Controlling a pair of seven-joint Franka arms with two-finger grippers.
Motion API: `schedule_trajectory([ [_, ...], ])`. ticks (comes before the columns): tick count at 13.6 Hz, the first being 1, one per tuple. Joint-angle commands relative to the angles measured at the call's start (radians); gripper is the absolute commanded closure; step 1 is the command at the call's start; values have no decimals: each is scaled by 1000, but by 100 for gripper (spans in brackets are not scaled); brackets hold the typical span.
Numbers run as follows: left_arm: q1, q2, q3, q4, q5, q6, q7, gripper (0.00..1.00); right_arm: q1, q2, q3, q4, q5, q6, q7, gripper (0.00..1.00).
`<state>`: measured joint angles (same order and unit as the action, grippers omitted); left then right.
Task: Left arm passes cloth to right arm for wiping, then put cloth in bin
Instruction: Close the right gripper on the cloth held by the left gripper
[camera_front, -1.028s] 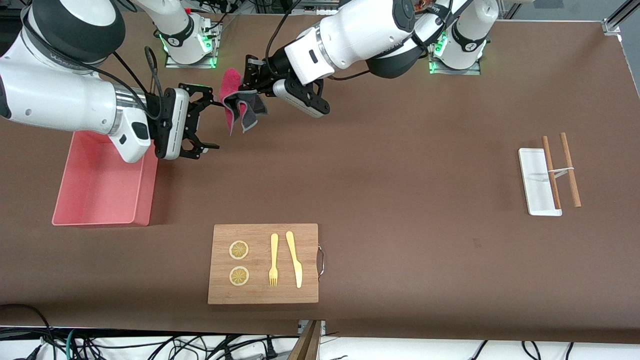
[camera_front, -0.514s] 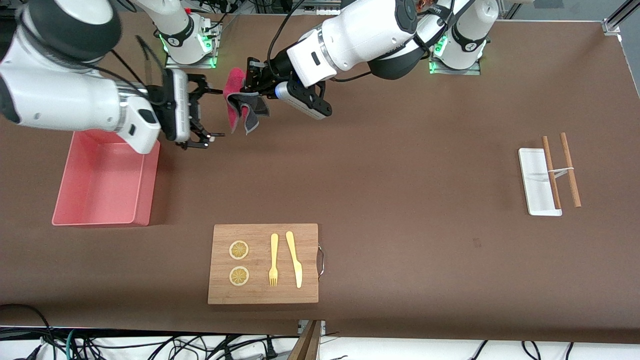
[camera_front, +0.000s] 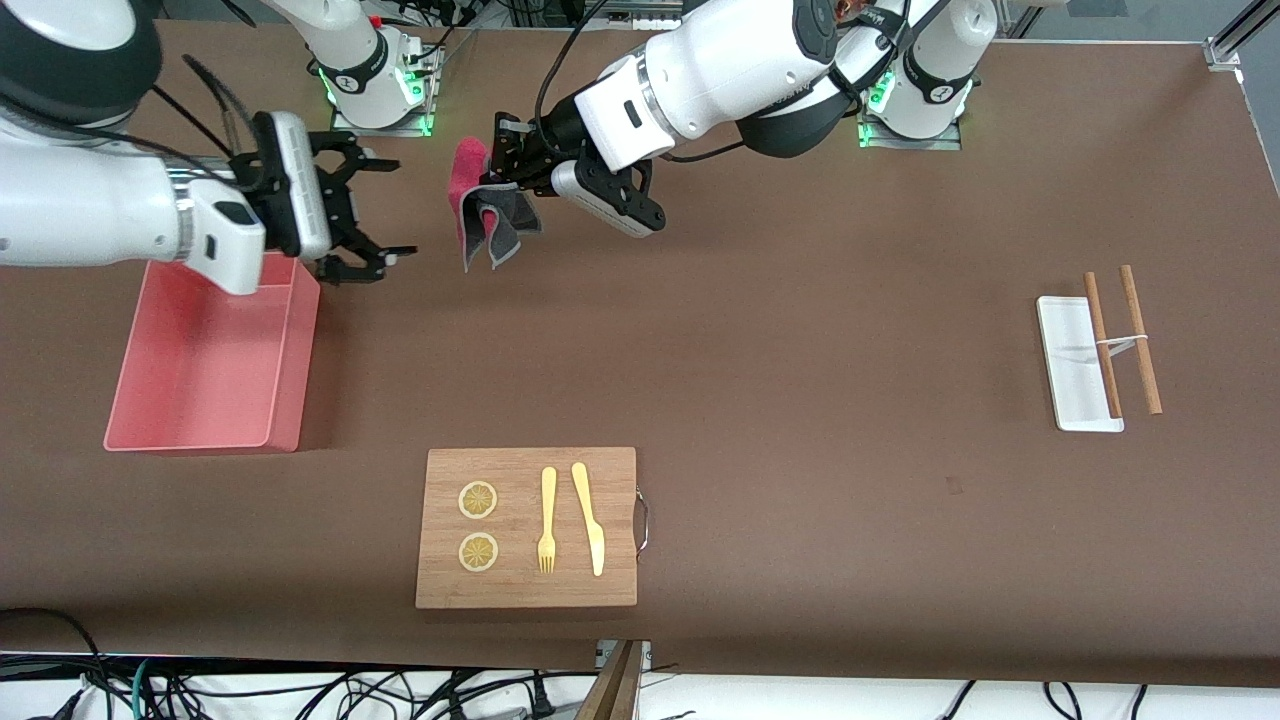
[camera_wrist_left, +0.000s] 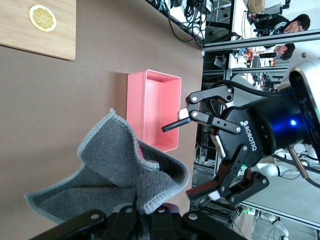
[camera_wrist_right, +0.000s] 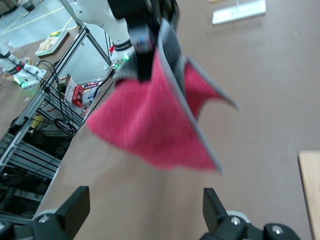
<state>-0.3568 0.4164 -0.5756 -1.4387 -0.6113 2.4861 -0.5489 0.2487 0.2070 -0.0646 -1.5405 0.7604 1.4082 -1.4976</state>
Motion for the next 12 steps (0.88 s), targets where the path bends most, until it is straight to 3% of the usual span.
schedule_trajectory([
  [1,7,-19,2,3,-7,-15,-12,100,27,3,-3,23,22,31,-67,0],
  [12,9,-25,2,-6,-7,-15,-16,100,58,51,-4,20,40,89,-62,0],
])
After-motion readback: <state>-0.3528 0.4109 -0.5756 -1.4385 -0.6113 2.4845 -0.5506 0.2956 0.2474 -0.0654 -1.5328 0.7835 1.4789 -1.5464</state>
